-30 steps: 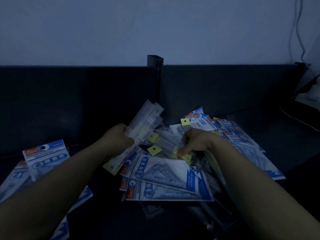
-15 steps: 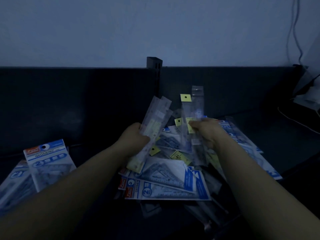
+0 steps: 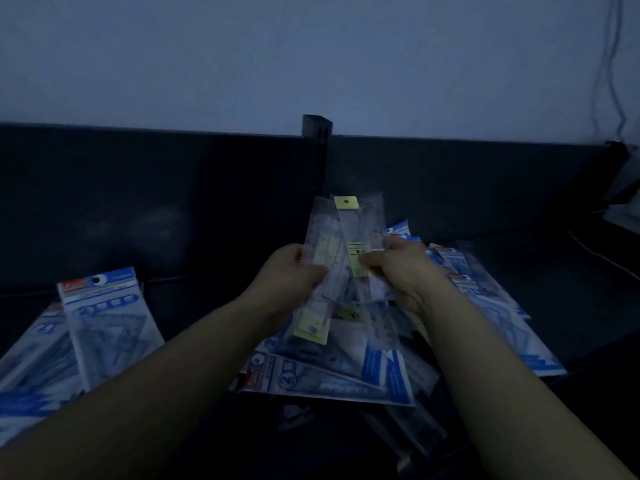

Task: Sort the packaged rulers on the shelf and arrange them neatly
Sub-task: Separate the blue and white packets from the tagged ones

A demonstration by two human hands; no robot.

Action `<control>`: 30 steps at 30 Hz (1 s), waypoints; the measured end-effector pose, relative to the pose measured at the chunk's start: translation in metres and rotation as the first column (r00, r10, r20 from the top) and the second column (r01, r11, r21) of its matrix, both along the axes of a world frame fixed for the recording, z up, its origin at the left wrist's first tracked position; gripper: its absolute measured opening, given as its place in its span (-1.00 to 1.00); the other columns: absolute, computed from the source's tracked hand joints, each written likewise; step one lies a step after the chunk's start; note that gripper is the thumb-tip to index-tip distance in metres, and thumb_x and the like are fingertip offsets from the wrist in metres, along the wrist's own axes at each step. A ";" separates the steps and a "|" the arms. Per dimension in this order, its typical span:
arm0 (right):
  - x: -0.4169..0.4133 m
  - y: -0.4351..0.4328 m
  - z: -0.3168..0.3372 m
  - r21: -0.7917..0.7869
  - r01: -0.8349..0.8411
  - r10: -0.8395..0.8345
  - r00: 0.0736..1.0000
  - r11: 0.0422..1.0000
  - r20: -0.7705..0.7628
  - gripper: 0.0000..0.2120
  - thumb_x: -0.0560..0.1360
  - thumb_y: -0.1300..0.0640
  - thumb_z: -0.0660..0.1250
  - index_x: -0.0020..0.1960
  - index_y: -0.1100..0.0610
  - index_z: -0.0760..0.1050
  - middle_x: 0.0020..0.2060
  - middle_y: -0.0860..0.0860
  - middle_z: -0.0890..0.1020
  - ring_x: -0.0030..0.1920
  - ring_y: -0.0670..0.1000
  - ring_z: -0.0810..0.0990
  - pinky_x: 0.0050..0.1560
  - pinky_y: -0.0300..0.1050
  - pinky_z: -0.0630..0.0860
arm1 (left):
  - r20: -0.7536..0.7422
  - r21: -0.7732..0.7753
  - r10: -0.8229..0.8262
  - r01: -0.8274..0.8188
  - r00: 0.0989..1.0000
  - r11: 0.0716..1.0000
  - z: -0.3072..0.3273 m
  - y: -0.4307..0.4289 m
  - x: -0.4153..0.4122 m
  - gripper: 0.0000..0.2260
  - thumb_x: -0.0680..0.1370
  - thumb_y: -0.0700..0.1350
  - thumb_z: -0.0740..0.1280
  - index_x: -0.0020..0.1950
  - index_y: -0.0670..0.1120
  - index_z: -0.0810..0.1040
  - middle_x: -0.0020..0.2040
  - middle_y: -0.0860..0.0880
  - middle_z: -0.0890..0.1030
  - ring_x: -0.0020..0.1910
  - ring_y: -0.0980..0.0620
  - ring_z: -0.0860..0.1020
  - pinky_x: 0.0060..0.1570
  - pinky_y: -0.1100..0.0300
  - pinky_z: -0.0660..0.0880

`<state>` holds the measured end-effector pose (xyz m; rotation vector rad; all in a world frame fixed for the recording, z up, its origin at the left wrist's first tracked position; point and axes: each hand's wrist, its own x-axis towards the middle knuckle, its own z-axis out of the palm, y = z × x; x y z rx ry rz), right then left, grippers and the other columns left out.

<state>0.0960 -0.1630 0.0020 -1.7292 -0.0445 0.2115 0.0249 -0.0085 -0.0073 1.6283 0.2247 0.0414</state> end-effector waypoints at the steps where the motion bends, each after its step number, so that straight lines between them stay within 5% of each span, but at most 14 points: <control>1: -0.003 0.006 0.000 -0.013 -0.013 0.013 1.000 1.000 0.010 -0.89 0.45 0.39 0.32 -0.14 0.22 0.53 -0.17 0.23 0.65 -0.18 0.20 0.63 -0.02 0.17 0.61 | 0.002 -0.014 0.020 -0.020 1.000 1.000 0.001 0.004 -0.006 -0.85 0.56 -0.24 0.30 0.12 -0.17 0.52 0.04 -0.21 0.64 0.01 -0.20 0.63 0.06 -0.17 0.57; 4: -0.016 0.029 0.002 -0.025 -0.063 0.064 0.997 0.998 0.038 -0.85 0.47 0.37 0.32 -0.19 0.16 0.52 -0.29 0.16 0.62 -0.34 0.10 0.59 -0.29 -0.01 0.61 | 0.020 -0.020 0.072 -0.071 0.997 0.997 0.003 0.019 -0.026 -0.82 0.56 -0.25 0.31 0.15 -0.17 0.50 0.04 -0.20 0.63 0.02 -0.19 0.63 0.05 -0.14 0.58; 8: -0.042 0.062 0.006 -0.087 -0.142 0.151 0.983 0.986 0.108 -0.89 0.50 0.32 0.32 -0.18 0.18 0.51 -0.26 0.16 0.60 -0.29 0.13 0.59 -0.26 0.04 0.61 | 0.040 0.003 0.152 -0.153 0.987 0.988 0.003 0.046 -0.052 -0.81 0.55 -0.24 0.33 0.17 -0.17 0.49 0.04 -0.15 0.62 -0.02 -0.10 0.63 0.01 -0.04 0.59; 10: -0.055 0.078 0.007 -0.106 -0.180 0.191 0.976 0.978 0.107 -0.95 0.52 0.30 0.32 -0.11 0.21 0.52 -0.26 0.13 0.59 -0.31 0.08 0.56 -0.38 -0.11 0.53 | 0.049 0.028 0.195 -0.197 0.980 0.980 0.002 0.062 -0.068 -0.82 0.55 -0.23 0.33 0.15 -0.16 0.50 0.02 -0.14 0.63 -0.03 -0.09 0.63 0.00 -0.02 0.59; 13: -0.075 0.108 0.012 -0.115 -0.239 0.248 0.966 0.964 0.074 -0.91 0.53 0.29 0.31 0.03 0.26 0.52 -0.21 0.14 0.58 -0.29 0.08 0.55 -0.33 -0.11 0.51 | 0.038 0.039 0.261 -0.262 0.965 0.964 0.003 0.087 -0.095 -0.81 0.55 -0.22 0.34 0.16 -0.15 0.50 0.01 -0.12 0.63 -0.03 -0.11 0.63 -0.06 -0.03 0.60; 20: -0.144 0.203 0.010 -0.116 -0.345 0.354 0.933 0.932 0.067 -0.87 0.51 0.32 0.25 -0.02 0.36 0.54 -0.20 0.21 0.58 -0.27 0.12 0.57 -0.23 -0.02 0.58 | 0.024 0.029 0.381 -0.381 0.924 0.924 0.010 0.166 -0.188 -0.81 0.54 -0.23 0.34 0.15 -0.16 0.52 0.00 -0.15 0.66 -0.03 -0.16 0.65 0.00 -0.13 0.60; 26: -0.225 0.297 0.010 -0.108 -0.459 0.468 0.881 0.882 0.075 -0.83 0.50 0.30 0.24 0.00 0.38 0.53 -0.05 0.33 0.61 -0.12 0.24 0.62 -0.04 0.16 0.61 | 0.029 0.012 0.509 -0.510 0.860 0.860 0.013 0.240 -0.287 -0.82 0.54 -0.27 0.33 0.14 -0.17 0.52 0.00 -0.15 0.65 -0.17 -0.04 0.63 -0.22 0.12 0.60; 30: -0.282 0.358 0.007 -0.127 -0.543 0.554 0.828 0.830 0.086 -0.82 0.51 0.32 0.23 0.06 0.39 0.50 -0.03 0.33 0.59 -0.17 0.15 0.57 -0.20 -0.02 0.57 | 0.026 0.031 0.590 -0.591 0.807 0.806 0.013 0.288 -0.352 -0.85 0.54 -0.26 0.33 0.10 -0.16 0.54 -0.03 -0.12 0.67 -0.18 -0.04 0.65 -0.26 0.15 0.61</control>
